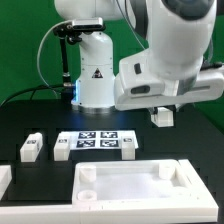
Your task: Assemble desk
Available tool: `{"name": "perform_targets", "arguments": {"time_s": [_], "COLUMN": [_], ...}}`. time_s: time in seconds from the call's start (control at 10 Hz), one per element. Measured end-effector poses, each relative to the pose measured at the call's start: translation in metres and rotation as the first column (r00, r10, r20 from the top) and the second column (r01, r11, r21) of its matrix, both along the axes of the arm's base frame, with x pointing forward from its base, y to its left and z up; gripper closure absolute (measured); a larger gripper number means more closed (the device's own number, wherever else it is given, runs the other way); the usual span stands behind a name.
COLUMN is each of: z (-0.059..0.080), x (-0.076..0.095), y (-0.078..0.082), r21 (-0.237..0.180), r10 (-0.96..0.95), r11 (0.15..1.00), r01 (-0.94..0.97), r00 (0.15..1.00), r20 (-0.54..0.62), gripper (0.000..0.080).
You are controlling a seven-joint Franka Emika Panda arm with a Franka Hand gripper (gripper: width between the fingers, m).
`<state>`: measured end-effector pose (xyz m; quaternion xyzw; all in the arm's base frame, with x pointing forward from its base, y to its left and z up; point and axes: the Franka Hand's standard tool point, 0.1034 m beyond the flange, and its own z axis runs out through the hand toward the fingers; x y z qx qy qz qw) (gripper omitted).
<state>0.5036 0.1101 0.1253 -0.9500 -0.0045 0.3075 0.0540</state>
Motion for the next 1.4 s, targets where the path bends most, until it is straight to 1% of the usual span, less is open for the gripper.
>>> {"name": "perform_targets", "arguments": {"time_s": [0.1,0.2,0.3,0.4,0.5,0.6,0.8,0.9,1.0,1.1,1.2,1.3,1.4], "z": [0.002,0.026,0.049,0.063,0.061,0.057,0.056,0.057,0.068,0.078,0.079,0.073,0.074], "x": [0.018,0.042,0.066,0.094,0.098,0.089,0.095,0.101,0.120,0.133,0.133,0.128,0.130], "y": [-0.002,-0.009,-0.013,-0.012,-0.012,-0.014,-0.016,-0.017,-0.019,-0.014,-0.012,-0.015,-0.016], "r21": [0.020,0.038,0.058,0.063,0.054,0.044,0.036,0.033,0.022,0.008,0.009,0.012,0.013], "r10": [0.005,0.008,0.030,0.030,0.018,0.014,0.001,-0.006,0.015,0.024,0.015,0.006,0.000], "r11": [1.000,0.999,0.997,0.996,0.997,0.998,0.999,0.999,0.999,0.999,0.999,0.999,0.999], "r01": [-0.006,-0.015,-0.045,-0.056,-0.046,-0.041,-0.028,-0.021,-0.049,-0.054,-0.049,-0.038,-0.033], "r00": [0.996,0.985,0.971,0.937,0.896,0.872,0.803,0.747,0.657,0.569,0.463,0.424,0.370], "r20": [0.085,0.170,0.238,0.349,0.445,0.489,0.596,0.664,0.754,0.822,0.886,0.906,0.929], "gripper": [0.0515,0.0515,0.0515,0.0515,0.0515,0.0515,0.0515,0.0515,0.0515,0.0515,0.0515,0.0515,0.0515]}}
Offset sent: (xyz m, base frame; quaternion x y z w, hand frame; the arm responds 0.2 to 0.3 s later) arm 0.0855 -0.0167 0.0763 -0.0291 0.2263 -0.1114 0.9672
